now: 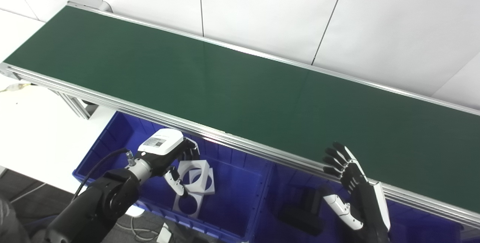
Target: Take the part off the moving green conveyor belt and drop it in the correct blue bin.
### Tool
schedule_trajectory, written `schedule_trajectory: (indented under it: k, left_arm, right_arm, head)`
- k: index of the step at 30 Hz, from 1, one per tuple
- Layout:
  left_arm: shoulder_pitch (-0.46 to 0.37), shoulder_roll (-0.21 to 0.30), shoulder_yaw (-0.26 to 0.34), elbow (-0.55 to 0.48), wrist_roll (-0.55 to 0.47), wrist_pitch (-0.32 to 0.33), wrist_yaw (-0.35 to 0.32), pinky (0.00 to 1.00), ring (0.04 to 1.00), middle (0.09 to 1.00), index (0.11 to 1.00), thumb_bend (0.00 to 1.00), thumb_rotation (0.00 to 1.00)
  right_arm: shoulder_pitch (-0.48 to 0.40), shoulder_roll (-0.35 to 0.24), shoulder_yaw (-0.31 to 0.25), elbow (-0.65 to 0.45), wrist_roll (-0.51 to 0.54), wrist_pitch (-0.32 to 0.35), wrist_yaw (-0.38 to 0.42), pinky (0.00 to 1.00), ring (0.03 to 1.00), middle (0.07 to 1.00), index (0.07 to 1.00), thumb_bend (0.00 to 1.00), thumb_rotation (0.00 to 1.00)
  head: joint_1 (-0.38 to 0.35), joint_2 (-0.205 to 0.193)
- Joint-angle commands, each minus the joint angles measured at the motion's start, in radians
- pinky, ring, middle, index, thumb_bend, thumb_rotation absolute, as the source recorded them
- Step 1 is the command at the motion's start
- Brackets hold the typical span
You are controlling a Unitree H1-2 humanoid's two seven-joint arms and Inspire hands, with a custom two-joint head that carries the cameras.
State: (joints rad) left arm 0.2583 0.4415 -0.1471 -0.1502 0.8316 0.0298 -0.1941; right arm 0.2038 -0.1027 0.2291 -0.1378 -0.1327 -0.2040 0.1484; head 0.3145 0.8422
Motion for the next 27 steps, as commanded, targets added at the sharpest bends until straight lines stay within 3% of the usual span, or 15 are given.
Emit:
schedule_trajectory:
  k: [1, 3, 4, 6, 9, 11, 12, 19, 23, 26, 27]
  left_arm:
    - [-0.011, 0.017, -0.002, -0.04, 0.028, 0.003, 0.023, 0.59, 0.566, 0.487, 0.498, 0.52, 0.0]
    - [-0.01, 0.019, -0.007, -0.066, 0.058, 0.019, 0.005, 0.59, 0.617, 0.502, 0.494, 0.52, 0.0]
    - [-0.01, 0.021, -0.01, -0.075, 0.072, 0.026, -0.003, 0.61, 0.661, 0.634, 0.616, 0.7, 0.0]
    - [-0.009, 0.024, -0.014, -0.105, 0.094, 0.046, -0.033, 0.64, 0.723, 0.762, 0.751, 0.82, 0.0]
    - [-0.009, 0.024, -0.013, -0.145, 0.113, 0.089, -0.1, 0.68, 0.804, 0.894, 0.887, 0.88, 0.0]
    - [-0.01, 0.027, -0.014, -0.161, 0.13, 0.11, -0.14, 0.69, 0.823, 0.924, 0.914, 0.89, 0.0]
    - [-0.011, 0.029, -0.015, -0.167, 0.142, 0.12, -0.156, 0.76, 0.929, 0.976, 0.96, 0.94, 0.0]
    - [-0.001, 0.034, -0.002, -0.223, 0.175, 0.163, -0.232, 0.91, 1.0, 1.0, 1.0, 0.98, 0.0]
    - [-0.002, 0.039, 0.023, -0.31, 0.153, 0.215, -0.343, 0.93, 1.0, 1.0, 1.0, 0.97, 0.03]
    - [-0.014, 0.041, 0.051, -0.417, 0.081, 0.274, -0.459, 0.81, 0.911, 0.967, 0.97, 0.93, 0.04]
    - [-0.017, 0.04, 0.062, -0.455, 0.054, 0.287, -0.48, 0.74, 0.854, 0.911, 0.937, 0.92, 0.05]
  right_arm:
    - [-0.005, 0.006, -0.001, -0.031, 0.012, -0.007, 0.003, 0.73, 0.81, 0.85, 0.903, 0.66, 0.59]
    - [-0.006, 0.006, -0.001, -0.034, 0.012, -0.002, 0.003, 0.73, 0.809, 0.85, 0.903, 0.66, 0.59]
    - [-0.006, 0.007, -0.001, -0.035, 0.012, 0.0, 0.003, 0.73, 0.809, 0.85, 0.903, 0.66, 0.59]
    - [-0.007, 0.007, -0.002, -0.033, 0.015, 0.0, 0.004, 0.73, 0.809, 0.85, 0.903, 0.66, 0.59]
    - [-0.008, 0.006, -0.002, -0.032, 0.015, 0.001, 0.004, 0.73, 0.81, 0.85, 0.904, 0.66, 0.59]
    - [-0.008, 0.007, -0.002, -0.03, 0.013, 0.0, 0.003, 0.73, 0.81, 0.851, 0.904, 0.66, 0.59]
    - [-0.008, 0.007, -0.002, -0.029, 0.013, -0.002, 0.003, 0.73, 0.809, 0.85, 0.902, 0.66, 0.59]
    - [-0.005, 0.007, -0.003, -0.03, 0.018, 0.0, 0.003, 0.73, 0.807, 0.848, 0.901, 0.66, 0.57]
    - [-0.004, 0.008, -0.003, -0.029, 0.022, 0.0, 0.003, 0.73, 0.807, 0.846, 0.899, 0.66, 0.57]
    - [-0.003, 0.006, -0.003, -0.025, 0.027, 0.0, 0.005, 0.73, 0.81, 0.849, 0.9, 0.67, 0.58]
    - [-0.002, 0.006, -0.003, -0.024, 0.027, 0.0, 0.004, 0.74, 0.811, 0.849, 0.901, 0.67, 0.57]
  head:
    - [0.0, 0.001]
    - [-0.001, -0.002]
    - [-0.001, -0.002]
    - [-0.001, -0.003]
    - [-0.004, -0.004]
    - [-0.005, -0.005]
    - [-0.006, -0.006]
    - [-0.018, -0.009]
    - [-0.033, -0.015]
    - [-0.047, -0.02]
    - [-0.054, -0.024]
